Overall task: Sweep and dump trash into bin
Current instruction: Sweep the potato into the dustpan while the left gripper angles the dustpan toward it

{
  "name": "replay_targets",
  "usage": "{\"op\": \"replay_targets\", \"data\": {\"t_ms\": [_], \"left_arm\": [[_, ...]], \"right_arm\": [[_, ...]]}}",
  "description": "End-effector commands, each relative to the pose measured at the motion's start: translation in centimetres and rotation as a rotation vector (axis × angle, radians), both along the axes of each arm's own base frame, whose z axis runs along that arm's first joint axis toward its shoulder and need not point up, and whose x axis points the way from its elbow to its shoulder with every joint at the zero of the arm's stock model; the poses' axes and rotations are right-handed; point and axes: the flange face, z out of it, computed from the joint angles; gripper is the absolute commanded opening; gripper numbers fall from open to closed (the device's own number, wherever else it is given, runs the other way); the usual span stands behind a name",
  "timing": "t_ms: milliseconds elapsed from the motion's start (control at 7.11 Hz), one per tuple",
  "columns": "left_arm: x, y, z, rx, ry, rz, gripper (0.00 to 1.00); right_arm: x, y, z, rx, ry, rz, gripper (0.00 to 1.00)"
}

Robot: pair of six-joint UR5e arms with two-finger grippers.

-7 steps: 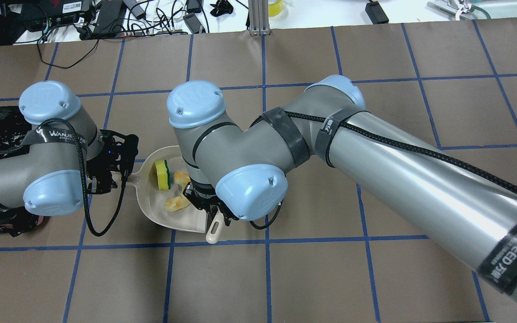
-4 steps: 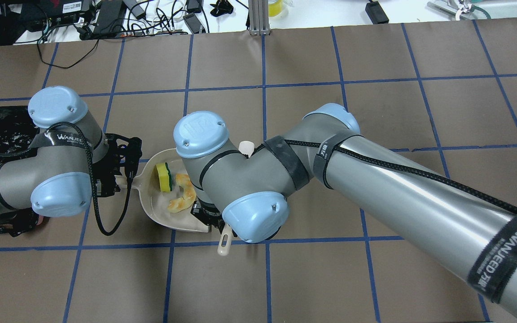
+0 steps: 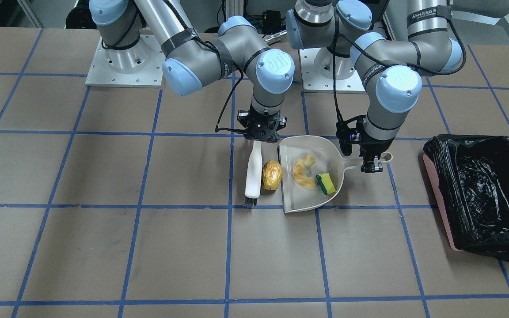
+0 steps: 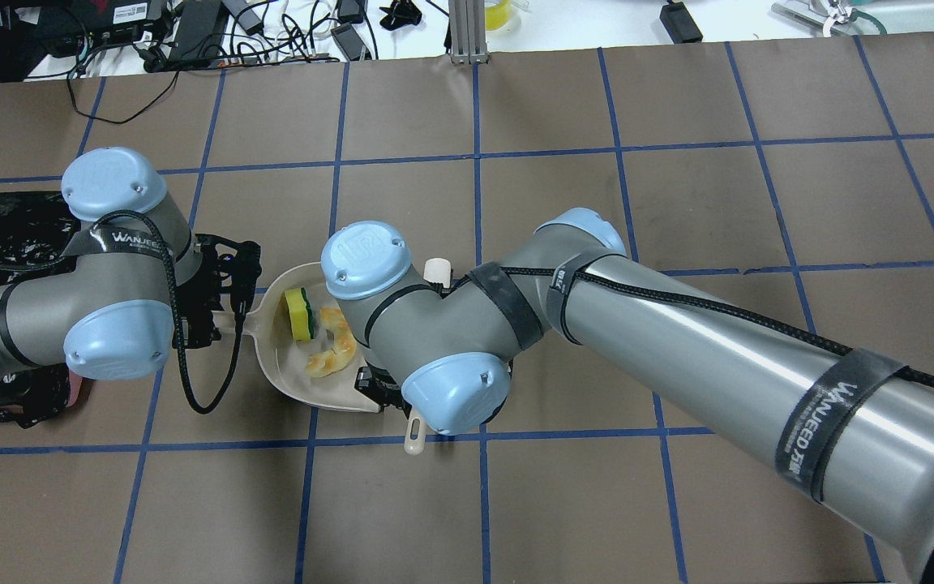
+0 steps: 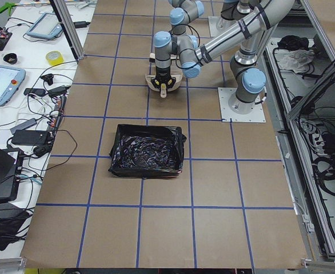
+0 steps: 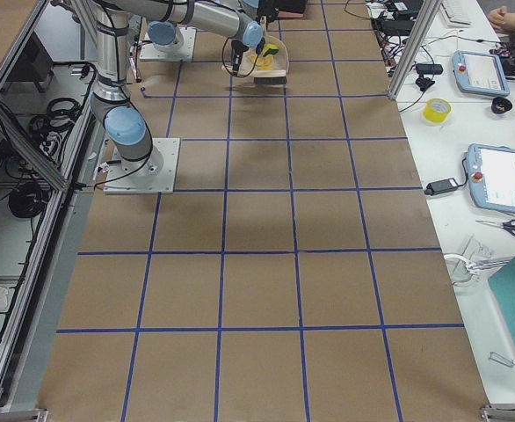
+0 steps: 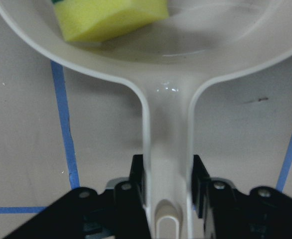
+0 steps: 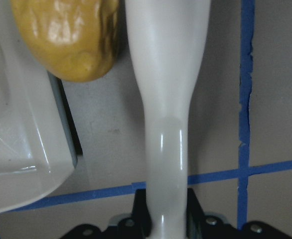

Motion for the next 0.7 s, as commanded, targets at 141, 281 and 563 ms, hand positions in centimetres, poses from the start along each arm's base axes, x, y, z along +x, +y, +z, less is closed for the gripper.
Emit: {"op": "replay_targets", "data": {"t_ms": [141,281,563], "left_arm": [[-0.2,-0.4,-0.2,0.000,-0.002,-0.003,0.00],[-0.3,-0.5,-0.4,-0.001,0.004,-0.002,0.00],[-0.3,-0.5,-0.4,-0.008,0.007,0.000,0.00]], "right_arm": [[0.9,-1.9,0.0,-0.036,0.012,-0.014,0.00],[2.3,-3.0,0.5,-0.057,0.008,-0.013,0.00],[5.8,-3.0,1.1,-0.072,-0.012,-0.064,0.00]]}}
